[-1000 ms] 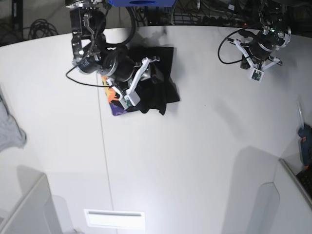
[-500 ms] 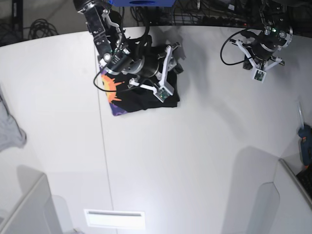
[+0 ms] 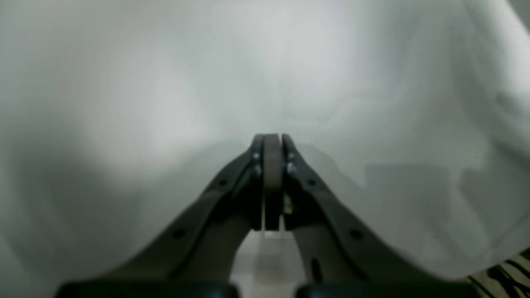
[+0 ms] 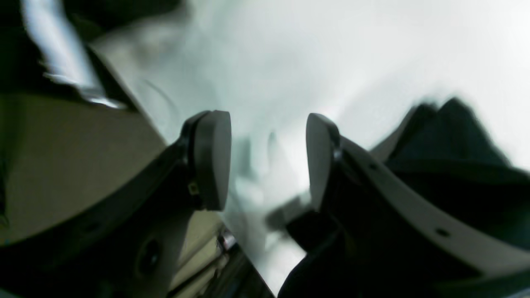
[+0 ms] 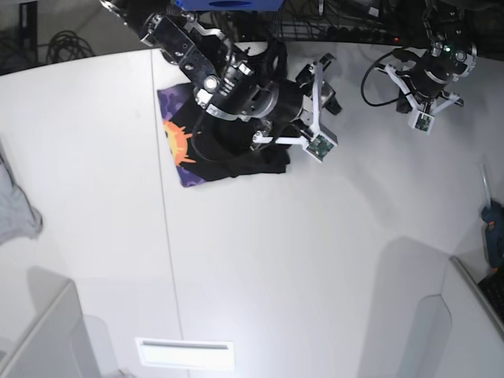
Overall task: Fold the T-shirt properly
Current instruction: 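Flatten and tuck the bundled shirt with the right gripper, then grasp the shirt edges with both grippers and spread the bundle flat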
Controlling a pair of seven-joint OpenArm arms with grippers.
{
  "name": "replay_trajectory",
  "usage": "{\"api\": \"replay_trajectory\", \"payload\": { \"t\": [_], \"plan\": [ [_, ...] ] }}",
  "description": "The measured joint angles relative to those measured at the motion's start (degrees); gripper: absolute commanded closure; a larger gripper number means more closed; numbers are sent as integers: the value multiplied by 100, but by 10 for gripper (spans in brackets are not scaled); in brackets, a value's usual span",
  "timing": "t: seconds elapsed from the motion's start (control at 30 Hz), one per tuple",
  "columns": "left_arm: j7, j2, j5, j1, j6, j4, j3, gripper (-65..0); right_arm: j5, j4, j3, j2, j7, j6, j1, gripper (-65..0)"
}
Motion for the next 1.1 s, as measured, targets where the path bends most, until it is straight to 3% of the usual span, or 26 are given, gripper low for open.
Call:
{"api": "replay_trajectory", "payload": {
  "t": [0.07, 0.1, 0.2, 0.3, 0.37, 0.5, 0.53, 0.83, 1.03, 1.1],
  "plan": [
    [2, -13, 7, 2, 2, -98, -109, 0, -22, 74, 315, 236, 94, -216, 15, -35],
    [4, -11, 2, 7, 0, -160, -173, 0, -140, 15, 531, 391, 85, -304, 2, 0],
    [9, 2, 2, -17, 0, -326, -293, 0, -140, -13, 1156, 800, 896, -382, -286, 0],
    [-44, 15, -17, -24, -7, -509, -442, 0, -111, -2, 1821, 896, 1670, -387, -745, 0],
    [9, 11, 28, -9, -116, -640, -509, 0, -50, -7, 2175, 1014, 1792, -345, -905, 0],
    [2, 20, 22, -26, -758, -680, -710, 0, -101, -22, 2614, 1176, 2037, -345, -979, 0],
    [-2, 31, 13, -68, -758, -702, -750, 0, -94, -52, 2708, 1180, 2035, -348, -988, 0],
    [-2, 28, 7, -125, -758, -763, -804, 0, -52, -625, 2693, 1292, 2046, -332, -1233, 0],
    [-2, 26, 9, -125, -756, -763, -802, 0, -72, -715, 1880, 1281, 2065, -350, -1228, 0],
    [-2, 28, 7, -136, -756, -763, -800, 0, -127, -715, 1718, 1141, 2031, -350, -1224, 0]
  ]
}}
